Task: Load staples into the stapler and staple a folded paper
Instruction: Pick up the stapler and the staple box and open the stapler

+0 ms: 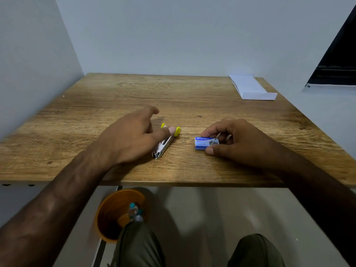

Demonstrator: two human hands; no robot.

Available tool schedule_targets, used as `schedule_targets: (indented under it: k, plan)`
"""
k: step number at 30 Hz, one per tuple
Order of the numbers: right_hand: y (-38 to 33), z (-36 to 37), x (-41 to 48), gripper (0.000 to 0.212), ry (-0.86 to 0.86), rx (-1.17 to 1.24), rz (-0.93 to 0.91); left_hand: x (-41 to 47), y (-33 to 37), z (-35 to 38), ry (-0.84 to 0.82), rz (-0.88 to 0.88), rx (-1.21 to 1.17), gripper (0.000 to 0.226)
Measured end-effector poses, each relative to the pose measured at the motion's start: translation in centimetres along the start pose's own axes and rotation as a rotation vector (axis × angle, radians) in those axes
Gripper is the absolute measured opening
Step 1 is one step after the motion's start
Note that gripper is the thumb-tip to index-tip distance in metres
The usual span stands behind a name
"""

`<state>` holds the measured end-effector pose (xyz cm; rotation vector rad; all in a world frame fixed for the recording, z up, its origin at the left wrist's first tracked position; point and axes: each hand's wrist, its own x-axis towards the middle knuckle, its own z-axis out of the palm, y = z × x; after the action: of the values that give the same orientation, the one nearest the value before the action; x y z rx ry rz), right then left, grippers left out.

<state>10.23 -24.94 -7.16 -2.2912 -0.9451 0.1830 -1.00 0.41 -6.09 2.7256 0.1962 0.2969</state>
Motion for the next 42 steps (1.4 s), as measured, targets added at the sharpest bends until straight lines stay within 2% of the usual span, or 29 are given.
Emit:
schedule_targets:
  k: [2,3,6,9,16,20,24,27,32,35,38,42]
  plan:
    - [0.0,-0.1,0.1,0.033,-0.021,0.021,0.009,-0.1,0.3,0.1,-0.068,-0.054,0.124,0.099]
    - [0.0,-0.2,0.1,0.033,-0.03,0.025,0.009,-0.1,0.4,0.2,-0.09,-0.065,0.161,0.093]
    - [-0.2,-0.3,0.2,0.034,-0.046,0.029,0.016,0.0,0.8,0.4,-0.093,-0.069,0.147,0.054]
    - [-0.1,-0.4,0.1,0.034,-0.058,0.018,0.02,0.2,1.1,0.4,-0.074,-0.055,0.138,0.034]
    - [-0.7,-0.6,1.1,0.036,-0.027,0.074,0.016,0.2,1.1,0.7,0.032,-0.003,0.119,0.032]
    - [-2.2,-0.4,2.6,0.033,-0.015,0.24,0.012,0.6,0.8,1.2,0.163,-0.004,-0.109,0.039]
    - [-4.1,0.1,4.4,0.022,-0.038,0.367,-0.032,1.5,0.7,2.3,0.261,0.059,-0.396,0.034]
    - [-4.9,0.7,5.4,0.016,-0.007,0.434,-0.095,2.0,0.8,2.8,0.251,0.068,-0.599,0.038]
    - [-4.9,1.1,6.5,0.014,0.008,0.474,-0.169,2.1,0.4,2.5,0.182,0.117,-0.817,0.02]
    - [-4.4,1.4,6.6,0.019,-0.004,0.587,-0.18,2.3,0.3,2.4,0.163,0.087,-0.842,0.018]
    - [-3.9,2.0,6.4,0.021,0.023,0.643,-0.184,2.5,0.9,2.8,0.221,0.046,-0.85,0.016]
    - [-3.6,1.9,6.3,0.024,0.06,0.688,-0.179,2.7,1.6,3.5,0.259,0.018,-0.879,0.024]
